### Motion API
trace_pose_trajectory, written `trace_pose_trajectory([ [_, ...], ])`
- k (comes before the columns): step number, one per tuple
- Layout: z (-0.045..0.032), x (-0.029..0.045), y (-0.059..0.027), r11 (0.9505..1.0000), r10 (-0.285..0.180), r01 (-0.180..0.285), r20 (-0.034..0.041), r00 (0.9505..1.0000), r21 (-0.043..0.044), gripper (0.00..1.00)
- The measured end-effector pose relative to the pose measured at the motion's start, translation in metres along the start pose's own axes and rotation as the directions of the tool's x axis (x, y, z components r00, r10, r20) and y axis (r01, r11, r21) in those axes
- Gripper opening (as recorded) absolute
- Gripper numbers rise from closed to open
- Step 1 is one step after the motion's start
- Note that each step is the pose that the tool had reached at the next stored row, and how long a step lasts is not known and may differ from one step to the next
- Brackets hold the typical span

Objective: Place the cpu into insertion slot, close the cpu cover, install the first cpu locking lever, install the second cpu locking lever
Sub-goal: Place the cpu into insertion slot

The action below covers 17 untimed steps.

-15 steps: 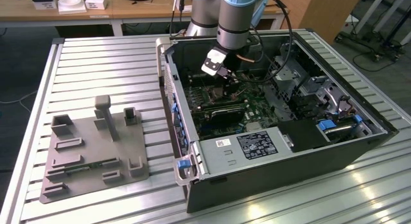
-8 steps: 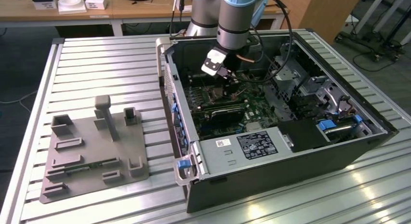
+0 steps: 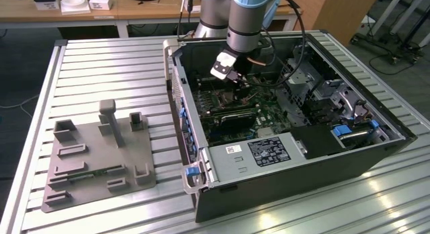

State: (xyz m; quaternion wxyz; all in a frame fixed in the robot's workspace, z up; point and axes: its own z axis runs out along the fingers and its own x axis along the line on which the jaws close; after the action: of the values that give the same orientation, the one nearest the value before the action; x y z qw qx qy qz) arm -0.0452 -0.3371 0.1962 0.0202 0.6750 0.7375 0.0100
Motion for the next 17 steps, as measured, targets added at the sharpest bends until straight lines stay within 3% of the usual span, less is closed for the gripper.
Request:
trace_pose_trajectory([
  [13, 0.0006, 0.0002, 0.0, 1.0, 0.001, -0.001, -0.0006, 1.0, -0.0004, 0.53],
  [17, 0.0007, 0.0003, 0.0, 1.0, 0.001, -0.001, -0.0009, 1.0, -0.0004, 0.6],
])
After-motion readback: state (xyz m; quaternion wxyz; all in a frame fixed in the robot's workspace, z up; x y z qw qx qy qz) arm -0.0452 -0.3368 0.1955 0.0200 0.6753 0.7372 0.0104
